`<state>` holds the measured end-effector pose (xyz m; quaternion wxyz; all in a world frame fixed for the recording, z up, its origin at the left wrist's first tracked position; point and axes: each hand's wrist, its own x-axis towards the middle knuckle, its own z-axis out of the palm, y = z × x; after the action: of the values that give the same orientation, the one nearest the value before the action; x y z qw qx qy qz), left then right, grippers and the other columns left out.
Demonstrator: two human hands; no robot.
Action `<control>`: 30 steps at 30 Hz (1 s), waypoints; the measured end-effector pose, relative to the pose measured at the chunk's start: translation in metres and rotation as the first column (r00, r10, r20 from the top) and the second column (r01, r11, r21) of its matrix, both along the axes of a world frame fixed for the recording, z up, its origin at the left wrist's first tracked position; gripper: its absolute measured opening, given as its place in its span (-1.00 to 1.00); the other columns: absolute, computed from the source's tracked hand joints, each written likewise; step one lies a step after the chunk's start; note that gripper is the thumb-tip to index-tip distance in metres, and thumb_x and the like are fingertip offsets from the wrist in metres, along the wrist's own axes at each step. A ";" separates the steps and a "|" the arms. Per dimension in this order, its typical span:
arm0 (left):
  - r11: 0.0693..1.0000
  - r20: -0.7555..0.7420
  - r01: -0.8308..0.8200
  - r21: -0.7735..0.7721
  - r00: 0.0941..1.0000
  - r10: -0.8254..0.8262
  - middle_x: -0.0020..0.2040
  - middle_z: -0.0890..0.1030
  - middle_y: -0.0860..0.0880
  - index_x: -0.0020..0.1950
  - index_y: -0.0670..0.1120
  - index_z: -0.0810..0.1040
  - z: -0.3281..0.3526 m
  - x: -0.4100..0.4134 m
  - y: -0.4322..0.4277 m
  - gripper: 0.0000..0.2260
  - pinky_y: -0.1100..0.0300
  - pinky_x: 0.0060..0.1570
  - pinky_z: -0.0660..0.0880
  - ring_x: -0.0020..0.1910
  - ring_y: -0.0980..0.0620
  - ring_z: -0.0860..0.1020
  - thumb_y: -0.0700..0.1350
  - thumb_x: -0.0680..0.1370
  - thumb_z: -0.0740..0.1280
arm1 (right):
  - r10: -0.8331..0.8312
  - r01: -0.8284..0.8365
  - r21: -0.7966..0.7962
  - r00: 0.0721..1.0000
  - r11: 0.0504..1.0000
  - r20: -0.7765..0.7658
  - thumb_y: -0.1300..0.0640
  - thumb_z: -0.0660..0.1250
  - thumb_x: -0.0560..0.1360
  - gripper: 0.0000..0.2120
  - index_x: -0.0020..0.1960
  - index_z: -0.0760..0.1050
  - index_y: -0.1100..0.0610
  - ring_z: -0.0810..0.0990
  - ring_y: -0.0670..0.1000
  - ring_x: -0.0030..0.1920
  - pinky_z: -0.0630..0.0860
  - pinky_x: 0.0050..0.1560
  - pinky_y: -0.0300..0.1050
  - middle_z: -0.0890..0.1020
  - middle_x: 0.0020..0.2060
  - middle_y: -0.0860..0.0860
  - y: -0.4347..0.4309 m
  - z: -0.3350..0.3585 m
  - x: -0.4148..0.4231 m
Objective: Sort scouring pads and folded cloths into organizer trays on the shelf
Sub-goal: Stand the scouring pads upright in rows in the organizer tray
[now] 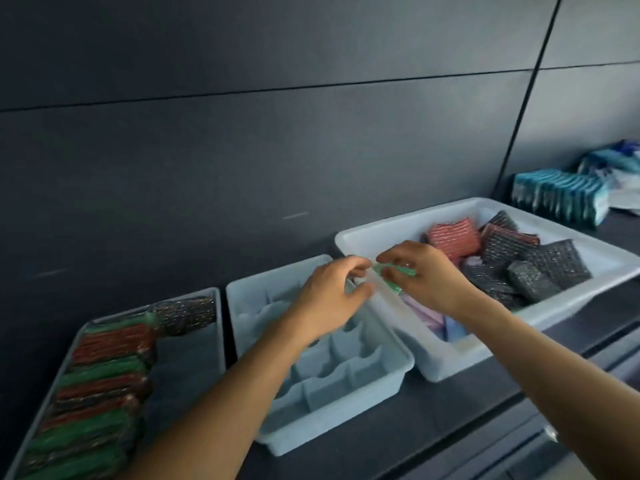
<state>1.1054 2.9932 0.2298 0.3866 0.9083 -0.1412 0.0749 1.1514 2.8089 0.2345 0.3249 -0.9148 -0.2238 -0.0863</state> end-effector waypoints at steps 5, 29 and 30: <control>0.999 -0.080 0.011 0.052 0.997 -0.007 0.22 0.62 -0.03 0.30 -0.09 0.53 -0.004 0.063 -0.067 -0.67 0.12 0.27 0.44 0.21 0.04 0.56 -0.09 0.55 0.39 | -0.095 0.089 -0.141 0.995 0.986 -0.036 0.21 0.37 0.47 -0.78 0.10 0.62 0.12 0.61 0.12 0.06 0.51 0.12 -0.01 0.66 0.04 0.09 -0.070 -0.007 0.055; 0.954 -0.404 -0.260 0.150 0.864 0.300 0.01 0.69 0.05 -0.01 0.09 0.61 -0.037 0.191 -0.127 -0.49 -0.04 0.15 0.54 0.01 -0.04 0.65 0.32 0.15 0.44 | -0.151 0.215 -0.472 0.974 0.855 0.169 0.02 0.30 0.51 -0.75 0.16 0.56 0.02 0.41 0.12 0.21 0.32 0.17 0.01 0.56 0.10 0.06 -0.147 0.000 0.159; 0.964 -0.397 -0.265 0.016 0.883 0.249 -0.06 0.71 0.04 -0.06 0.08 0.64 -0.038 0.189 -0.119 -0.53 -0.06 0.13 0.56 -0.04 -0.03 0.67 0.28 0.14 0.46 | -0.177 0.227 -0.379 0.971 0.897 0.162 0.02 0.31 0.51 -0.76 0.15 0.56 0.03 0.47 0.14 0.17 0.36 0.14 0.00 0.60 0.08 0.06 -0.147 0.005 0.153</control>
<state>1.2944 2.8743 0.1922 0.4113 0.9075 0.0629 -0.0571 1.3041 2.6621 0.2393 0.1087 -0.9726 -0.1600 -0.1293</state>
